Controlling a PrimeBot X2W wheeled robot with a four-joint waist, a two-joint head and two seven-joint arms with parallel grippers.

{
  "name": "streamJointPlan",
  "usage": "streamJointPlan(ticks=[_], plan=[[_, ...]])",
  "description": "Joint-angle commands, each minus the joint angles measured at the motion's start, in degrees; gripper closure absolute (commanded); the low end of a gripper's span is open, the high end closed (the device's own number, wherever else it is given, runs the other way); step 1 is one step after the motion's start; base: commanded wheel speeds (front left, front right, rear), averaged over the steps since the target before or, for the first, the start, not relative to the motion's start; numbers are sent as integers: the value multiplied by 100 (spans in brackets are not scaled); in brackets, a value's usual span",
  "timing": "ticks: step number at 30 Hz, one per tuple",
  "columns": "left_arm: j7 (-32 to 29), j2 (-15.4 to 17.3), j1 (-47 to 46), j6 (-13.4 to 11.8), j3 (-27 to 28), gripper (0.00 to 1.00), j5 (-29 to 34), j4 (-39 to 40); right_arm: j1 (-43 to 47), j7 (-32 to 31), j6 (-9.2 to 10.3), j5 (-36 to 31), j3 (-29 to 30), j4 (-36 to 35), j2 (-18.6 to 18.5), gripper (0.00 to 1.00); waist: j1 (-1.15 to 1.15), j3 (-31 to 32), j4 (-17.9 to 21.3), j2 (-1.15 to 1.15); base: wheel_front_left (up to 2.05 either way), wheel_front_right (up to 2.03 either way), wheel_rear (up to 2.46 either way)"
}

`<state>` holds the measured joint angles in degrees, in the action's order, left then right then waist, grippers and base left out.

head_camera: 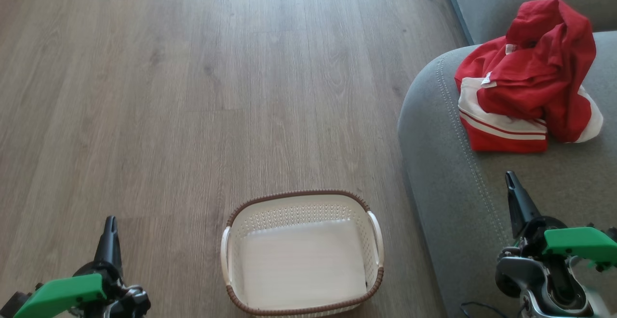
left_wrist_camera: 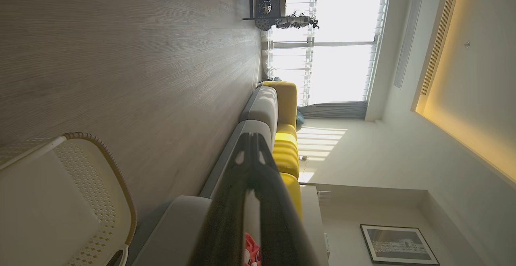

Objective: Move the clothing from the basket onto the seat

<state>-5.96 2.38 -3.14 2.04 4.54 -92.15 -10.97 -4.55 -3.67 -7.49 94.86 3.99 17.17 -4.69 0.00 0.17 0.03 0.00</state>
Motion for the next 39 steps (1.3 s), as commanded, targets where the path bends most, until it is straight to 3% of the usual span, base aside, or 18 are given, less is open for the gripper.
streamJointPlan(ticks=[1, 39], plan=[[-38, 57, -270, 49, 201, 100, -6, 215, -277, 18, 0, 68, -127, -236, -121, 100, 0, 0, 0, 0, 0, 0, 0], [-40, 56, -270, 49, 203, 100, -5, 216, -262, 207, 0, 279, -366, -267, -300, 100, 0, -1, 0, 0, 0, 0, 0]])
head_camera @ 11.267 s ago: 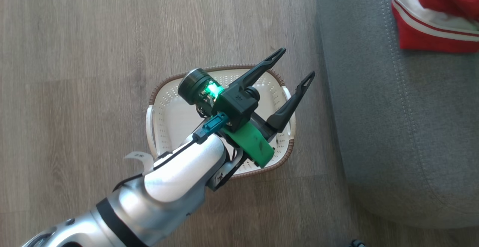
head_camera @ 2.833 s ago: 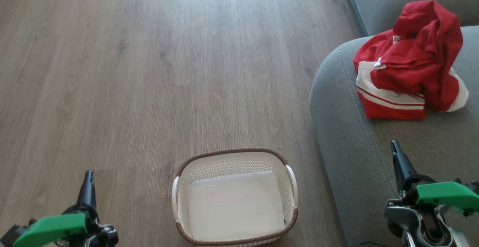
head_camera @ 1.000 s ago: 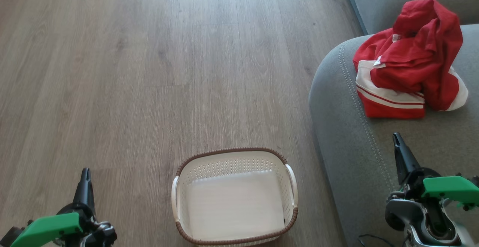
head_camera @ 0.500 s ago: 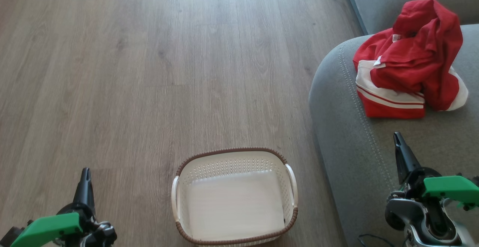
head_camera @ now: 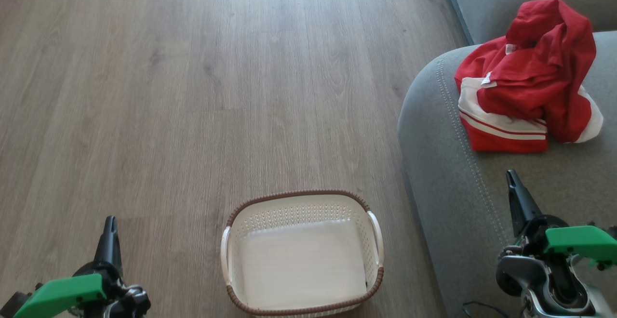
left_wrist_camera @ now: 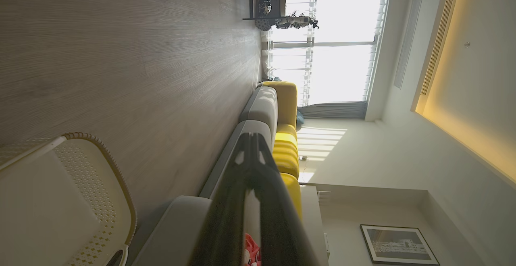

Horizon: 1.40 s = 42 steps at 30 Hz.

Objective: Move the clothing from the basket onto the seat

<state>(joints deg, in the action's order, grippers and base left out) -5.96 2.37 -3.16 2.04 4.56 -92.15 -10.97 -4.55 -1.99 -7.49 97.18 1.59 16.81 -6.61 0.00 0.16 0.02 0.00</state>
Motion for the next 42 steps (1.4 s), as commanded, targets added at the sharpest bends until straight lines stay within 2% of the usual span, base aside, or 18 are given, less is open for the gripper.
streamJointPlan(ticks=[1, 42], plan=[[-40, 57, -269, 49, 201, 100, -4, 216, -262, 45, 0, 53, -133, -233, -114, 100, 0, 0, 0, 0, 0, 0, 0], [-42, 55, -268, 48, 202, 100, -3, 219, -249, 316, 0, 351, -471, -293, -370, 100, 0, -2, 0, 0, 0, 0, 0]])
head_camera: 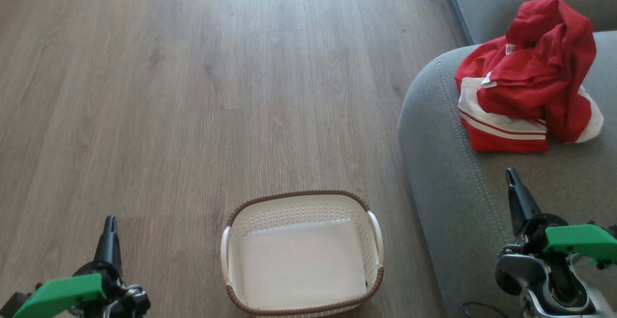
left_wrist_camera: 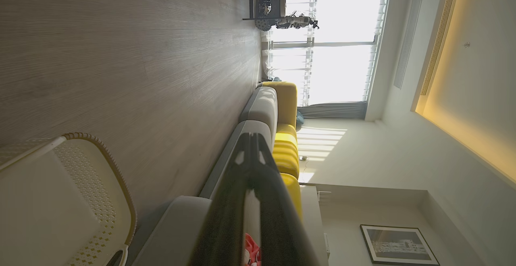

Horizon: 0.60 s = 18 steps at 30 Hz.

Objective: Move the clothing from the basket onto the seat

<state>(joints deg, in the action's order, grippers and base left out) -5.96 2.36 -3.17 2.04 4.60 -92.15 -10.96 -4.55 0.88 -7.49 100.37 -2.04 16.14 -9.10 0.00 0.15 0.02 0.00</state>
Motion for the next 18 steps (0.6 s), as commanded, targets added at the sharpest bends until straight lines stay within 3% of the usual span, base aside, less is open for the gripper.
streamJointPlan(ticks=[1, 18], plan=[[-42, 56, -267, 48, 199, 100, -3, 218, -249, 35, 0, 40, -118, -227, -128, 100, 0, 0, 0, 0, 0, 0, 0], [-42, 56, -266, 48, 200, 100, -3, 220, -246, 171, 0, 187, -285, -265, -256, 100, 0, -1, 0, 0, 0, 0, 0]])
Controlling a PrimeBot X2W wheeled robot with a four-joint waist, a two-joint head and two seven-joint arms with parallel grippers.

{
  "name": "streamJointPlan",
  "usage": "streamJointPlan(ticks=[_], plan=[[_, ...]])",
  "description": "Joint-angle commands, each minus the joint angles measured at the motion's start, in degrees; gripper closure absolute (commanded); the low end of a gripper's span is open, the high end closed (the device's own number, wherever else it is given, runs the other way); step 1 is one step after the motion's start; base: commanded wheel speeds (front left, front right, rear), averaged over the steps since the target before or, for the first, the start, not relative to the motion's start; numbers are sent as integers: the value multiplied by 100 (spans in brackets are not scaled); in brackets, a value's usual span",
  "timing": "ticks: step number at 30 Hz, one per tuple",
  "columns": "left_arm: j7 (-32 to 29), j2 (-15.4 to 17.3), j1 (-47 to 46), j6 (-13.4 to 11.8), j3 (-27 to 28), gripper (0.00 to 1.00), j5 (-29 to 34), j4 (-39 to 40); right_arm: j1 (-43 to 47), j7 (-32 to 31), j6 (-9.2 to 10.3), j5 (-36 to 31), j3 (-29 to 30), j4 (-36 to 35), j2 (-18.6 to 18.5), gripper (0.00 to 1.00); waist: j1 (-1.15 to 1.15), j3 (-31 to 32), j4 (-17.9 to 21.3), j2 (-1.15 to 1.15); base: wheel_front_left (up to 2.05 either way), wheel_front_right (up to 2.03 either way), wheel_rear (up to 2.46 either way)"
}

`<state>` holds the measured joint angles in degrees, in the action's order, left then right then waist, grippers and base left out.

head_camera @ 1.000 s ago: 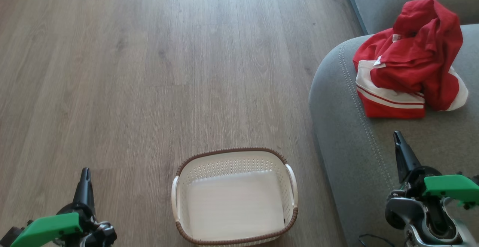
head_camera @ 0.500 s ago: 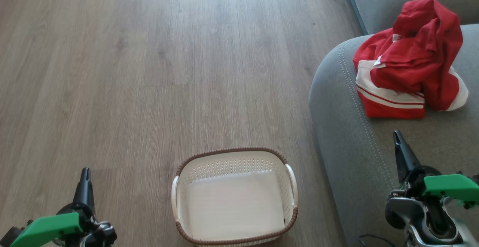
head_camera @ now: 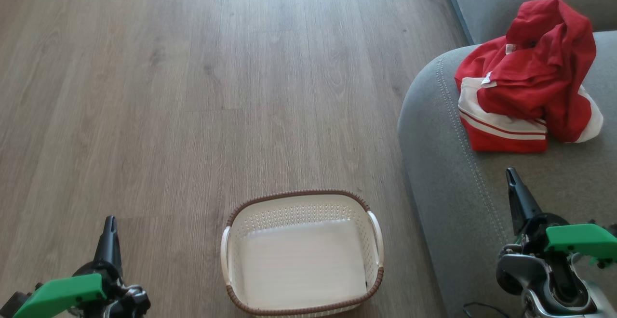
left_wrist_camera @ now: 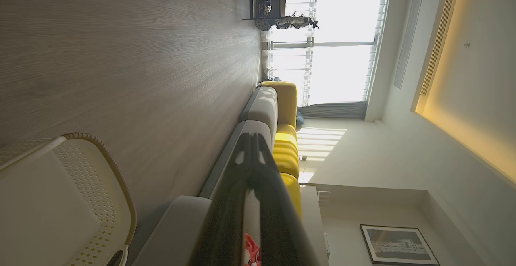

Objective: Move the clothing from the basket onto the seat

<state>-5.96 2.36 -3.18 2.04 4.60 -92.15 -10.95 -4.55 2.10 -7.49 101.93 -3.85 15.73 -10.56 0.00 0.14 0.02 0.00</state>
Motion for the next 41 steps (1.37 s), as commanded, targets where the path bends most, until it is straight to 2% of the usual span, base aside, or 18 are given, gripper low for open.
streamJointPlan(ticks=[1, 41], plan=[[-42, 56, -266, 48, 200, 100, -3, 219, -246, 57, 0, 40, -114, -225, -118, 100, 0, 0, 0, 0, 0, 0, 0], [-43, 55, -264, 47, 200, 100, -2, 224, -250, 400, 0, 402, -526, -339, -440, 100, 0, -3, -1, 0, 0, 0, 0]])
